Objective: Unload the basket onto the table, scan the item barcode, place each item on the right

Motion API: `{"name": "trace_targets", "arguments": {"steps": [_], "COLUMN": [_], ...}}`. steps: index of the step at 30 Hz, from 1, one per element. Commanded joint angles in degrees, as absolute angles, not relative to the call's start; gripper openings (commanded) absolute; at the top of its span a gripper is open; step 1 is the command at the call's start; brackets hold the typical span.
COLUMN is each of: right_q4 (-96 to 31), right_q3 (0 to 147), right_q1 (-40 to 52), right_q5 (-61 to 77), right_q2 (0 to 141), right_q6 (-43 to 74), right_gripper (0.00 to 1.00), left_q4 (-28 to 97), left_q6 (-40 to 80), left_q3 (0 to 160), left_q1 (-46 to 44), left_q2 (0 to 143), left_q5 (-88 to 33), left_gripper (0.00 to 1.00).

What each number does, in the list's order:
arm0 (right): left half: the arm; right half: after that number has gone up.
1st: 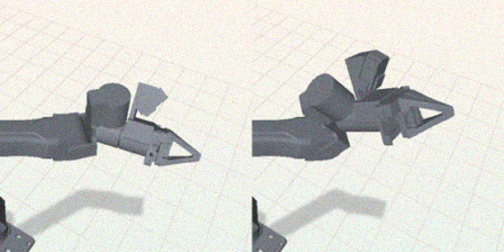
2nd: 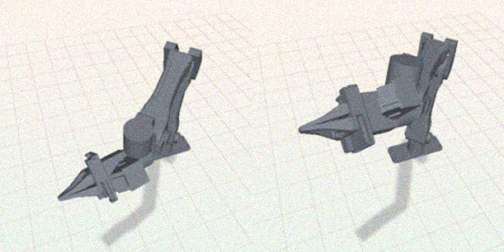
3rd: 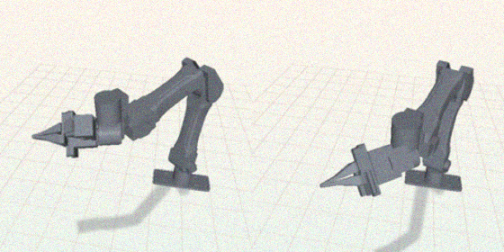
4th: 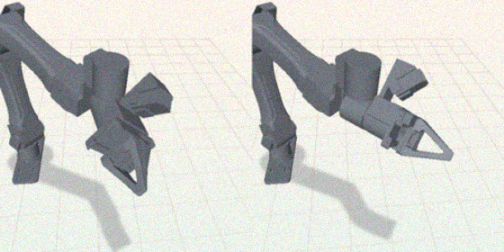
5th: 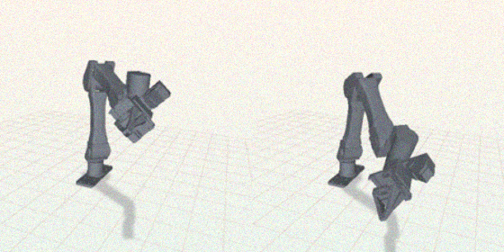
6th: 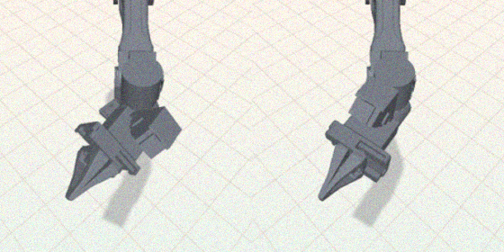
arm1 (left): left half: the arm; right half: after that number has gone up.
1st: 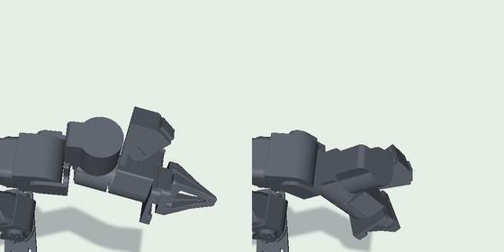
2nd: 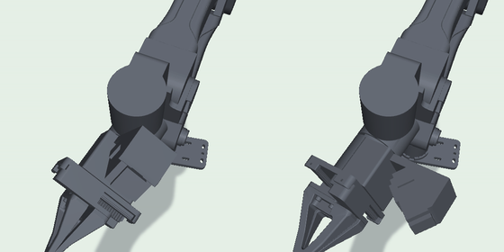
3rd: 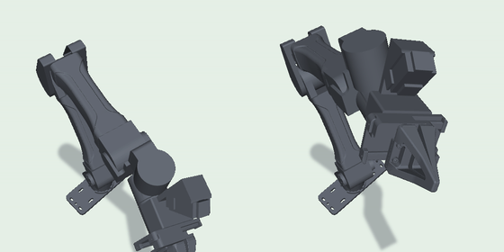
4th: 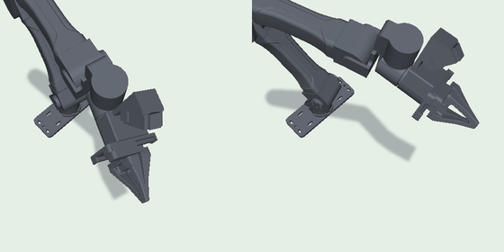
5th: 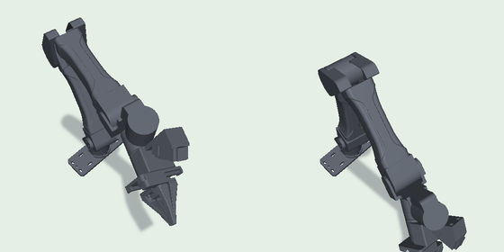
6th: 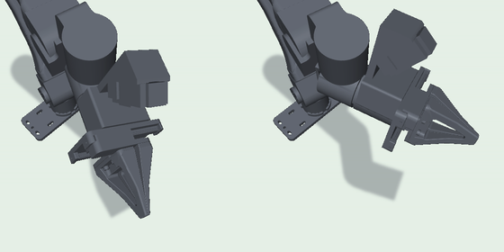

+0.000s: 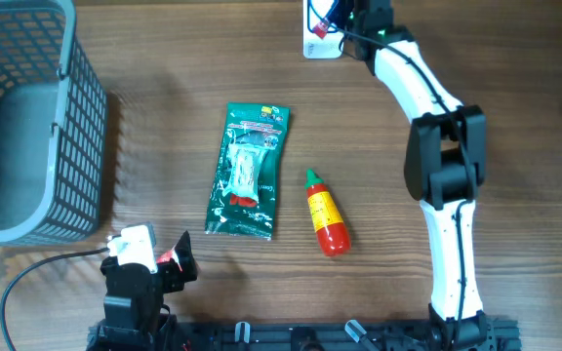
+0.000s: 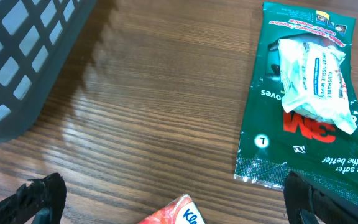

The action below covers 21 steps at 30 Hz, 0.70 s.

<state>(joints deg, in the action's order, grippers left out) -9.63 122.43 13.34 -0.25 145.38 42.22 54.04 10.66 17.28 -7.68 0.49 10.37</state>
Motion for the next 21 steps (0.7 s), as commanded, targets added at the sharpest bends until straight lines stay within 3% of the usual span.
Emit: {"name": "trace_targets", "arguments": {"steps": [1, 4, 10, 16, 21], "right_q4": [-8.3, -9.6, -25.9, -43.9, -57.0], "right_q3": [125.1, 126.0, 134.6, 139.5, 138.0], "right_q1": [13.6, 13.3, 10.4, 2.8, -6.3], "right_q5": [-5.8, -6.2, -6.0, -7.9, -19.5], "right_q2": [146.5, 146.3, 145.9, 144.9, 145.0], "right_q6": [44.0, 43.4, 40.0, 35.9, 35.1], "right_gripper": [0.05, 0.05, 0.04, 0.05, 0.04], "left_q4": [54.0, 54.0, 54.0, 54.0, 54.0], "left_q6": [11.0, 11.0, 11.0, 11.0, 11.0], "left_q3": [17.1, 17.1, 17.1, 17.1, 17.1], "left_q1": [-7.3, -7.3, -7.3, -7.3, -7.3], "left_q2": [0.4, 0.4, 0.4, 0.4, 0.4], "left_q5": [9.9, 9.9, 9.9, 9.9, 9.9], "left_gripper": [1.00, 1.00, 1.00, 1.00, 1.00]}}
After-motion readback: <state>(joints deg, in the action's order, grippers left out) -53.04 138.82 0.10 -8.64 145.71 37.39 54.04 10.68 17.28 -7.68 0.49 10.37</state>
